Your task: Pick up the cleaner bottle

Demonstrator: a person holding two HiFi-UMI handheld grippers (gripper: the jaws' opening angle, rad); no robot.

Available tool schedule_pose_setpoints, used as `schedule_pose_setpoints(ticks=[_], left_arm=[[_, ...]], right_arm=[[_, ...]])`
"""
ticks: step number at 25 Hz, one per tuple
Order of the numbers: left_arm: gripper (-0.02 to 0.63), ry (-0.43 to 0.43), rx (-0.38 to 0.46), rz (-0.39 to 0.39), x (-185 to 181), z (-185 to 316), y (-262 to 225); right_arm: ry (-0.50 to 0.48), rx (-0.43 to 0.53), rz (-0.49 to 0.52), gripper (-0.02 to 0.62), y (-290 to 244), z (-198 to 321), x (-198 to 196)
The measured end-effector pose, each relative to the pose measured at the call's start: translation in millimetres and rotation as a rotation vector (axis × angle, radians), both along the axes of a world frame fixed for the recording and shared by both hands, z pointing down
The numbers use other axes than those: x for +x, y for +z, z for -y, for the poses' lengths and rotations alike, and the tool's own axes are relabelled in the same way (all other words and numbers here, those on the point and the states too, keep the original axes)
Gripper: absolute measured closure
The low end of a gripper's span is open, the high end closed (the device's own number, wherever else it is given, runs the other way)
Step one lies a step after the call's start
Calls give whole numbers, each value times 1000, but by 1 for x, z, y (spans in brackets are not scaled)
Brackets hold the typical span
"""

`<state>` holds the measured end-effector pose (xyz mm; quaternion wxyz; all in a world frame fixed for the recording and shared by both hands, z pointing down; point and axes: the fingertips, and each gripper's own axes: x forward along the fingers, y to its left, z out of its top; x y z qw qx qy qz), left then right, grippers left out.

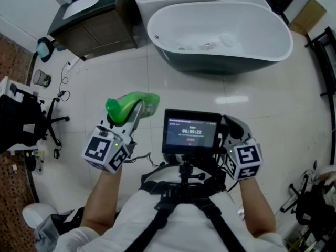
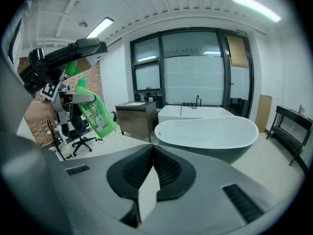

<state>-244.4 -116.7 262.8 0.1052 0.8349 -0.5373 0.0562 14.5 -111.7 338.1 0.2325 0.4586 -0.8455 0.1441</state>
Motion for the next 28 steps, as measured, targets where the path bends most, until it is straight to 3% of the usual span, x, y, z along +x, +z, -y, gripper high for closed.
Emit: schedule_pose_setpoints(ticks=[11, 28], left_arm=[[441, 14, -22, -8, -3, -19, 5], [440, 89, -98, -40, 17, -45, 21]], right_arm=[[16, 29, 1, 586, -12, -4, -2], [52, -27, 32, 586, -12, -16, -4]])
